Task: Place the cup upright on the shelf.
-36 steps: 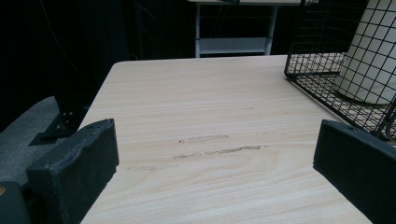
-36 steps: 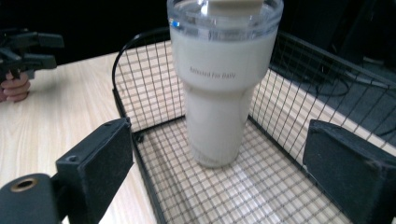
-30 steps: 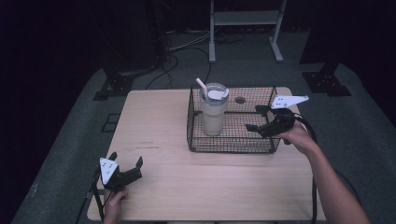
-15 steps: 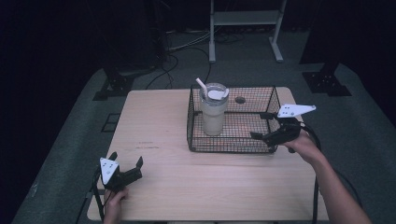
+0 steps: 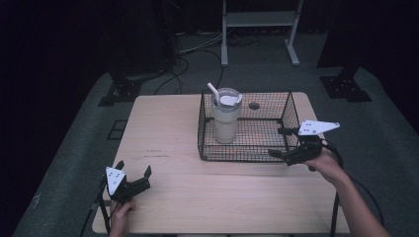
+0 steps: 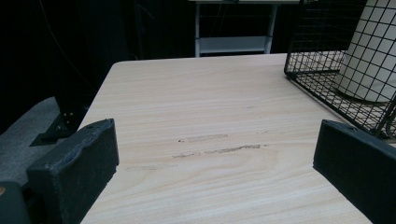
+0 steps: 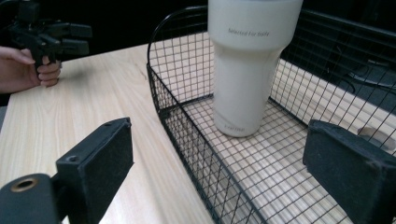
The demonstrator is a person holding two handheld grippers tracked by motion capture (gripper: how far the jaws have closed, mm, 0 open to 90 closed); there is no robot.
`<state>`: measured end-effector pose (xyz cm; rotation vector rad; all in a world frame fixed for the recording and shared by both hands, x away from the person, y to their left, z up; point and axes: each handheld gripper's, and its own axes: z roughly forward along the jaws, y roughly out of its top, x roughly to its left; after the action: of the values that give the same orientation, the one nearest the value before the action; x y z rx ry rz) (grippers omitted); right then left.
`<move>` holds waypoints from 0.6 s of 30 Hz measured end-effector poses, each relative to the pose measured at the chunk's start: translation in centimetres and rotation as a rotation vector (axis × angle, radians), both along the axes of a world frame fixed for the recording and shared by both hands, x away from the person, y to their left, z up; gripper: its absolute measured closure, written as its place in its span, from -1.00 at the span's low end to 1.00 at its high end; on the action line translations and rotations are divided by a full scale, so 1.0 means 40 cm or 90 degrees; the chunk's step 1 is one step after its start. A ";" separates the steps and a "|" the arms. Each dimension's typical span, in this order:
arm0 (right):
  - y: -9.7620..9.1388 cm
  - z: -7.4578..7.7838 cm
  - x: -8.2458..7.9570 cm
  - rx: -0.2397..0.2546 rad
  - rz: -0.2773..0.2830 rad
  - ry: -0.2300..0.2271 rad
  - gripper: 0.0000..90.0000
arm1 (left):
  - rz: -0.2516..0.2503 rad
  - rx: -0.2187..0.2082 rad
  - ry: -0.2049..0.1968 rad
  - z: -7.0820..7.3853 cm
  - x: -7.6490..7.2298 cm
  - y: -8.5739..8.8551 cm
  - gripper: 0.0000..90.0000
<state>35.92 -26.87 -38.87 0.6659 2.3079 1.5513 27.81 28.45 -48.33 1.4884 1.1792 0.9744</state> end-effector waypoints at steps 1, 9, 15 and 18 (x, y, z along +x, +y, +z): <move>-0.002 -0.002 -0.003 0.000 0.000 0.002 -0.83 | 0.000 0.002 0.001 0.000 0.000 0.000 -1.00; -0.020 -0.012 -0.027 0.018 -0.007 0.002 -0.83 | 0.001 0.003 0.001 0.000 0.000 -0.001 -1.00; -0.032 -0.032 -0.049 0.025 -0.016 0.004 -0.83 | 0.000 0.005 0.002 0.000 0.000 -0.001 -1.00; -0.035 -0.040 -0.058 0.023 -0.016 0.006 -0.83 | 0.000 0.006 0.002 0.000 -0.001 -0.001 -1.00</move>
<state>33.59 -28.26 -40.45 0.7097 2.2752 1.5856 27.79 28.40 -48.32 1.4977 1.1783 0.9794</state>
